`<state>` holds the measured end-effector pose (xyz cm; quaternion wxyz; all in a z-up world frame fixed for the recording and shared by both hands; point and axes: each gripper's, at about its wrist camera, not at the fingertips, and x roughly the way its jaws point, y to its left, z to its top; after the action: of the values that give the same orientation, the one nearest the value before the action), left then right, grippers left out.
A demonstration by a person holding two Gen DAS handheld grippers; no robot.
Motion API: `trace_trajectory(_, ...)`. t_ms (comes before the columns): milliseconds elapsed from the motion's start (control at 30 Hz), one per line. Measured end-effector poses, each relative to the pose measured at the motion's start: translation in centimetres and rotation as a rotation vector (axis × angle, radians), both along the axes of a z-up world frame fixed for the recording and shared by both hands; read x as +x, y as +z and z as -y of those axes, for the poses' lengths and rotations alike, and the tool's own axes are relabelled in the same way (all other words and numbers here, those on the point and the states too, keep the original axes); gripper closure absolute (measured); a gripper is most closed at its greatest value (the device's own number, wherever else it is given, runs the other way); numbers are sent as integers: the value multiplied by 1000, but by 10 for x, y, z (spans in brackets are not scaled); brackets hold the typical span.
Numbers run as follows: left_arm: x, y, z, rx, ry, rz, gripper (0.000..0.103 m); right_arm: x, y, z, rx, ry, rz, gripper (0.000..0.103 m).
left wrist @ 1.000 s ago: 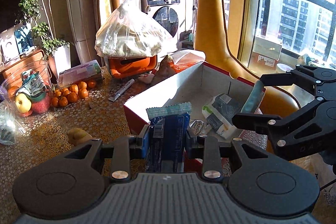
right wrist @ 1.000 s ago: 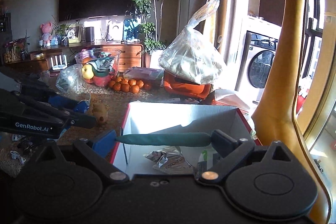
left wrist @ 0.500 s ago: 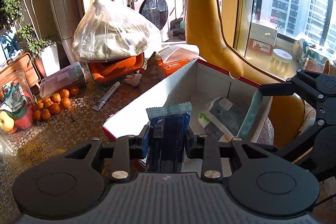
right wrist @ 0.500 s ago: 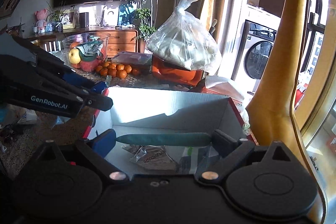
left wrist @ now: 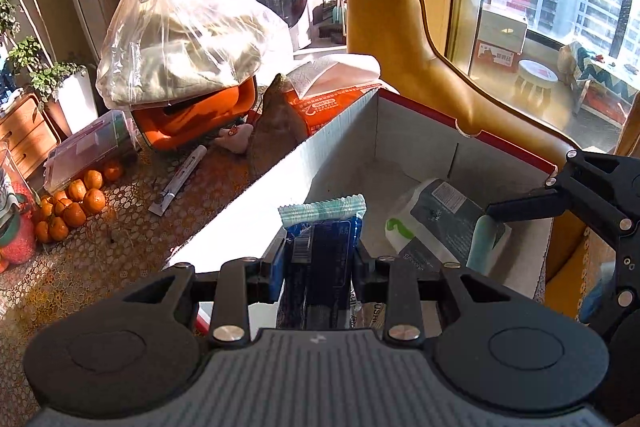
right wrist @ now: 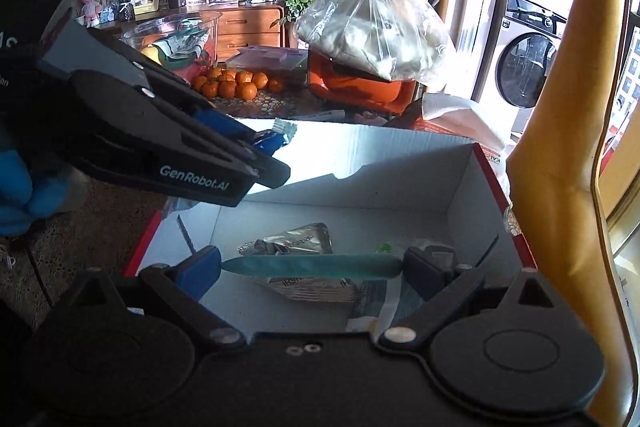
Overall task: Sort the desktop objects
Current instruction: 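Lower blue packet with left tool while right tool lowers teal stick into box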
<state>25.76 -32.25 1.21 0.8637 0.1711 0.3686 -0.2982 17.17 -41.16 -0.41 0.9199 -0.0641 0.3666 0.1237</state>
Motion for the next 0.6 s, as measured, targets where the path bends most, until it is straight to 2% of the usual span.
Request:
trace_trajectory(100,7,-5,7,14,-12,-21,72,11,-6,2,8,11,-76,5)
trace_trajectory(333,23,-20,23,87,-26,-56,72,29,-19,-2,-22,45,-176,6)
trace_trajectory(600,36,-40,34,148,-18,-71,72,44,-30,-7,-38,53,-225,6)
